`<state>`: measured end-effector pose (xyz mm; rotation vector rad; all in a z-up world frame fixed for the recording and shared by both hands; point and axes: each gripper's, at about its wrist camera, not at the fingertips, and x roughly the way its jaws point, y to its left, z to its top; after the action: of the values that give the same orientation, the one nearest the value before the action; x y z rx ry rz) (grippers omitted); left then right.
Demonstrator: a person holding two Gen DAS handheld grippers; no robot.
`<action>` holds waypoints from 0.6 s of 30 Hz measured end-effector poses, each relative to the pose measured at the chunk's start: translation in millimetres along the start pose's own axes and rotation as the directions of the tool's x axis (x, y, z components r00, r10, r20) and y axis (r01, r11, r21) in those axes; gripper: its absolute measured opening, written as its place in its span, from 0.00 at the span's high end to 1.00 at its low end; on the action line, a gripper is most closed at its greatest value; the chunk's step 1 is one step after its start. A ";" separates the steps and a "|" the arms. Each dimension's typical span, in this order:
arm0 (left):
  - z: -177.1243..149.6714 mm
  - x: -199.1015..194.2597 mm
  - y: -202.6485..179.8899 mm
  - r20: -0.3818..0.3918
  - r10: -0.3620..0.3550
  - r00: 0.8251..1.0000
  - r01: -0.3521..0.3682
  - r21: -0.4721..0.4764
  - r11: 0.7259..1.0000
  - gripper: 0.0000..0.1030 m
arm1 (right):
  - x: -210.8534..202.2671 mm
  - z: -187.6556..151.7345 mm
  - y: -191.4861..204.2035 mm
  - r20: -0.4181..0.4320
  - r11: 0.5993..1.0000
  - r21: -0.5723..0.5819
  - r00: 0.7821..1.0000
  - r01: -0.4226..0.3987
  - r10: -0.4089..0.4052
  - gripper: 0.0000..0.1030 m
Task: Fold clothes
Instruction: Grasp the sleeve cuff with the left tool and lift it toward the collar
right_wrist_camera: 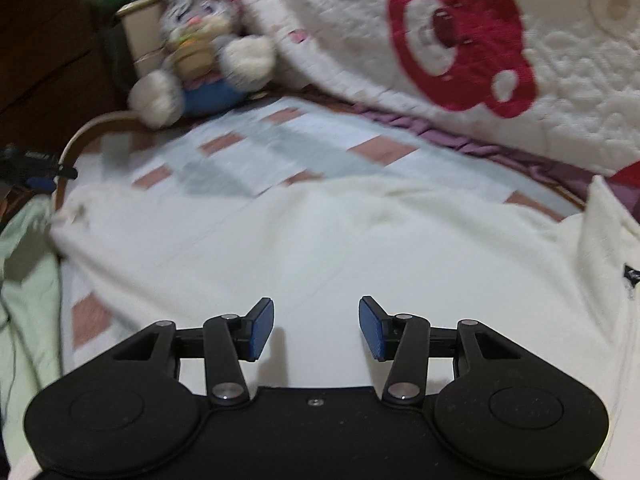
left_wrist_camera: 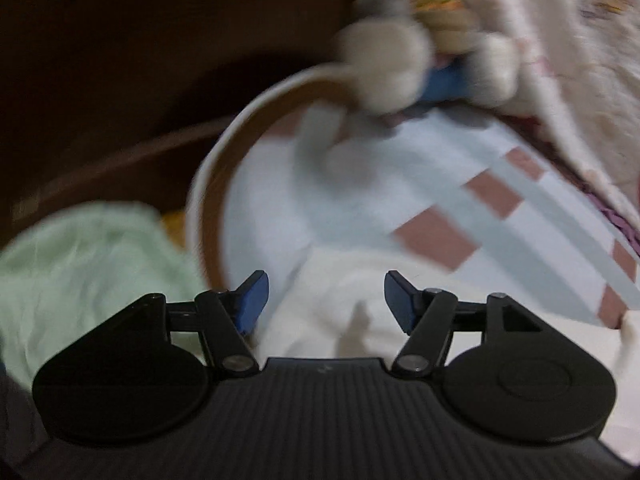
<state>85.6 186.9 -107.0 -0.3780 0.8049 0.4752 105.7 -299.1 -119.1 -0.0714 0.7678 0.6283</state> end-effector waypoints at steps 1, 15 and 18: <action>-1.7 5.0 9.2 -0.027 -0.018 0.999 0.017 -0.031 0.999 0.38 | 0.7 -3.3 5.3 -0.011 1.000 -0.020 1.000 -0.002 0.002 0.48; -25.1 29.7 -9.5 -0.103 0.025 0.994 -0.020 0.053 0.998 0.22 | -4.3 -31.8 43.1 -0.057 0.983 -0.182 0.998 0.007 -0.018 0.42; -27.5 34.7 -15.5 -0.080 0.038 0.996 -0.034 0.056 0.998 0.24 | -3.4 -32.5 44.4 -0.051 0.984 -0.178 0.998 0.014 -0.024 0.41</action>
<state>98.4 169.5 -148.6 -0.3341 0.9029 0.4729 58.9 -273.8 -133.3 -0.2591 0.7599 0.6777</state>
